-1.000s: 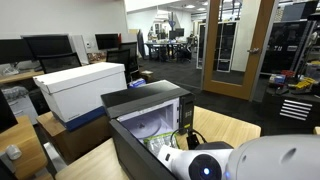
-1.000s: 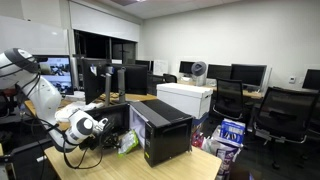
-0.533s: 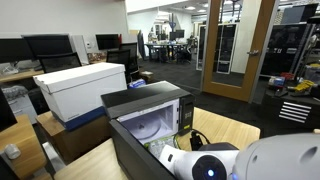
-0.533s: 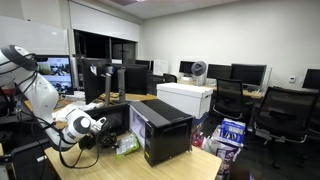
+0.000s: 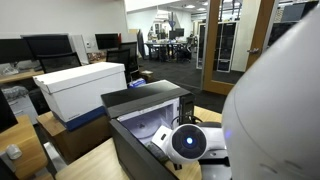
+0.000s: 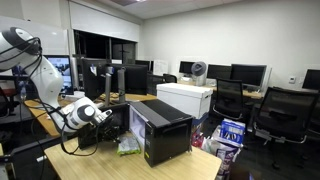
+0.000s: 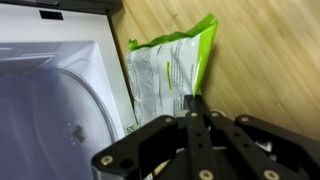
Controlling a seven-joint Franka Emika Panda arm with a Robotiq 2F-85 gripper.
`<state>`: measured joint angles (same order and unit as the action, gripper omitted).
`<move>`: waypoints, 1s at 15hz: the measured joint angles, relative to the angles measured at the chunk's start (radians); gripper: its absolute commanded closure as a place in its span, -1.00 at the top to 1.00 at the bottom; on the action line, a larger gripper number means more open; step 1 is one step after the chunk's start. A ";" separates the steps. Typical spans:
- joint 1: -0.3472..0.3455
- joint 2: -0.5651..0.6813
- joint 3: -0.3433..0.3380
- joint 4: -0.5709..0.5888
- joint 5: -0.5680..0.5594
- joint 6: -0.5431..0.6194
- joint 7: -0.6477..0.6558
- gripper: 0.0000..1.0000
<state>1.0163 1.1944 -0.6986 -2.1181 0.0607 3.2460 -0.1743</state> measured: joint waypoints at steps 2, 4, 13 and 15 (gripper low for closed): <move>-0.033 -0.073 0.007 -0.018 -0.040 -0.044 0.000 -0.96; -0.062 -0.141 0.013 -0.043 -0.074 -0.070 0.000 -0.96; -0.256 -0.410 0.112 -0.119 -0.204 -0.196 0.000 -0.96; -0.323 -0.475 0.154 -0.126 -0.242 -0.239 0.000 -0.96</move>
<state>0.6928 0.7198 -0.5442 -2.2436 -0.1809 3.0066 -0.1745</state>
